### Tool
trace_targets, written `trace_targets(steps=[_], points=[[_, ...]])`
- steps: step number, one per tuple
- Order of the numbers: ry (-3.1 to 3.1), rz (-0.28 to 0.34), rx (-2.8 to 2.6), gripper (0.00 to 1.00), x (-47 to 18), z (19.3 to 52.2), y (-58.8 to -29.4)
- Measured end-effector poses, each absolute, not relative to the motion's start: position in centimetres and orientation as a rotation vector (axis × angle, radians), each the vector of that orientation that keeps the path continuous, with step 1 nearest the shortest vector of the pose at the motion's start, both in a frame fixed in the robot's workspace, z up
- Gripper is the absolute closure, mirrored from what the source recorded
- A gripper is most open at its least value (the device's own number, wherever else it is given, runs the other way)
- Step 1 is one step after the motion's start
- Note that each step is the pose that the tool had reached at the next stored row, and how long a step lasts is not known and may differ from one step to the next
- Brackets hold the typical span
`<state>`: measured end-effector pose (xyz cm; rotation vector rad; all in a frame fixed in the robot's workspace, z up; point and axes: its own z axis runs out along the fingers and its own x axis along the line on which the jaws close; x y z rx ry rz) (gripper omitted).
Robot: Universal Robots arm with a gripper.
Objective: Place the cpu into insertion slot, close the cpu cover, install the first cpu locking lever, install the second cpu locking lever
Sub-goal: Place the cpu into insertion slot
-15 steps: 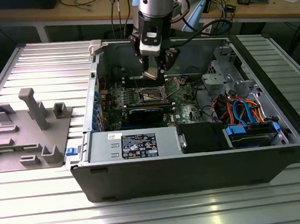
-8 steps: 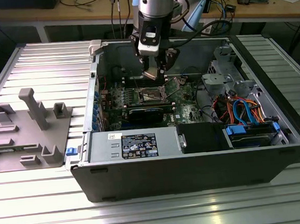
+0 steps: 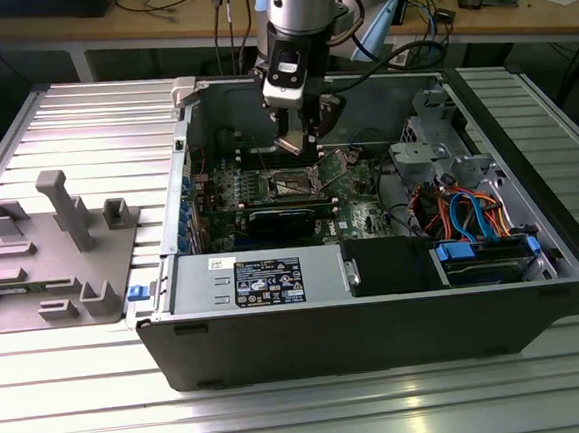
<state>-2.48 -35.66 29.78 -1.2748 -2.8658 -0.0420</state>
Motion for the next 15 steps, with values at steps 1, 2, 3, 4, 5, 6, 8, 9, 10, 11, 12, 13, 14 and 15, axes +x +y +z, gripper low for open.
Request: trace_targets(steps=[1, 2, 3, 4, 5, 6, 8, 9, 10, 11, 12, 13, 14, 15], points=[[-2.863, -0.042, -1.281, 0.46, -2.48, 29.78, -35.66], [-2.860, -0.042, -1.287, 0.46, -2.48, 29.77, -35.66], [-2.858, -0.042, -1.293, 0.46, -2.48, 29.77, -35.66], [-2.855, -0.042, -1.299, 0.46, -2.48, 29.76, -35.66], [-2.852, -0.042, -1.305, 0.46, -2.48, 29.76, -35.66], [-2.849, -0.042, -1.312, 0.46, -2.48, 29.75, -35.66], [-2.842, -0.042, -1.327, 0.46, -2.48, 29.74, -35.66], [-2.840, -0.042, -1.333, 0.46, -2.48, 29.73, -35.66], [-2.837, -0.042, -1.338, 0.46, -2.48, 29.73, -35.66], [-2.835, -0.042, -1.343, 0.46, -2.48, 29.72, -35.66], [-2.832, -0.042, -1.350, 0.46, -2.48, 29.71, -35.66], [-2.830, -0.042, -1.355, 0.46, -2.48, 29.70, -35.66], [-2.827, -0.042, -1.361, 0.46, -2.48, 29.69, -35.66], [-2.825, -0.042, -1.366, 0.46, -2.48, 29.69, -35.66]])
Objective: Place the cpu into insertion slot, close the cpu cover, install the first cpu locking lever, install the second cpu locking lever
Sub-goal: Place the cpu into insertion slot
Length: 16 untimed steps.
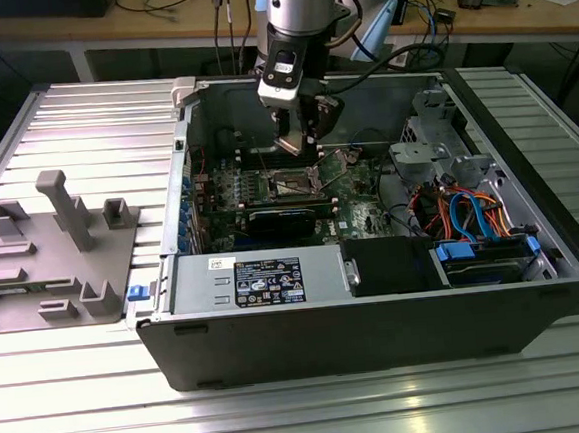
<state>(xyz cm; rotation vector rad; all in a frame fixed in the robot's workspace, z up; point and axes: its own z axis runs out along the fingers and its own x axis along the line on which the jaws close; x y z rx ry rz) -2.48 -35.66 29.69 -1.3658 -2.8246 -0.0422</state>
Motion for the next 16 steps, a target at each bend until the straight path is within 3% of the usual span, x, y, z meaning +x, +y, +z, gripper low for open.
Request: trace_targets(steps=[16], points=[[-2.779, -0.042, -1.458, 0.46, -2.48, 29.55, -35.66]])
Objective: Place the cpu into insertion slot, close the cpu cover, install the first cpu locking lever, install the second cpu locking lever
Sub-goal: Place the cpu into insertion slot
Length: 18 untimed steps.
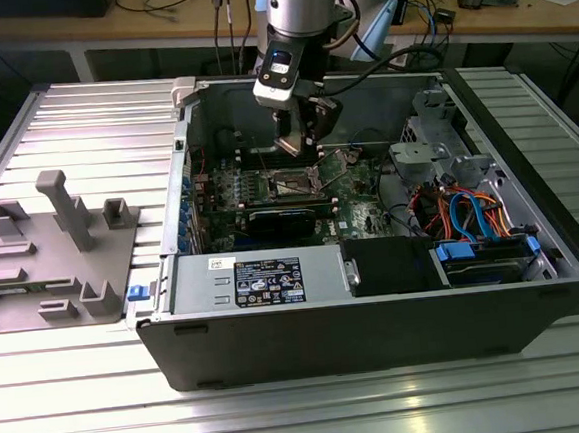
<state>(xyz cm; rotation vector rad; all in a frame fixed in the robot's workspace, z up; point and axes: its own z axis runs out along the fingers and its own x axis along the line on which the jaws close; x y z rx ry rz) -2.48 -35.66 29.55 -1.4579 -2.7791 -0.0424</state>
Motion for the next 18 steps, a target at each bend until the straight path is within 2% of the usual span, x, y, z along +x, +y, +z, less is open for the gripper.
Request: trace_targets(steps=[18], points=[[-2.741, -0.043, -1.530, 0.46, -2.48, 29.46, -35.66]])
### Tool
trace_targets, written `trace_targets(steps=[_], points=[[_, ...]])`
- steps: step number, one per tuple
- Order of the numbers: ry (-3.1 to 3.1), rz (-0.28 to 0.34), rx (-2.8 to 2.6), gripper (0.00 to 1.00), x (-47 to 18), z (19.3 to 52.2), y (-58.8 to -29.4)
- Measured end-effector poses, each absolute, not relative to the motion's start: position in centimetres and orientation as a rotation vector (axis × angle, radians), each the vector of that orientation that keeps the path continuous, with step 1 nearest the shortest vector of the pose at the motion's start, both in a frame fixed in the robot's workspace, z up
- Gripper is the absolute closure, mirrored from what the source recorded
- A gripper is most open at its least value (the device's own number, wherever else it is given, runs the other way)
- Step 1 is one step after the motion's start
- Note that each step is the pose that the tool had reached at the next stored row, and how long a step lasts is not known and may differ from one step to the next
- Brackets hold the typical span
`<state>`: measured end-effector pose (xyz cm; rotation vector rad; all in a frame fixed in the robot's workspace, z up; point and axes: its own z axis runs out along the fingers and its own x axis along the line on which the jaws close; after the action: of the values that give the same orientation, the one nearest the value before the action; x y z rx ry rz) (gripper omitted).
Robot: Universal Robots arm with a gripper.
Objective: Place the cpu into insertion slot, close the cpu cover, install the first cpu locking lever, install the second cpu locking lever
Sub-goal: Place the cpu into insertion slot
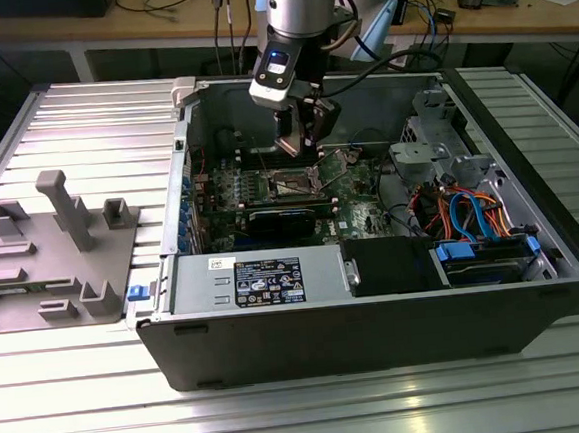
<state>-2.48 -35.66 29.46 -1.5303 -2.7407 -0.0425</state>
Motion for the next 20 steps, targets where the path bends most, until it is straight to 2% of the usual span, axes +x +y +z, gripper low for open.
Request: trace_targets(steps=[20], points=[[-2.728, -0.043, -1.553, 0.46, -2.48, 29.31, -35.65]])
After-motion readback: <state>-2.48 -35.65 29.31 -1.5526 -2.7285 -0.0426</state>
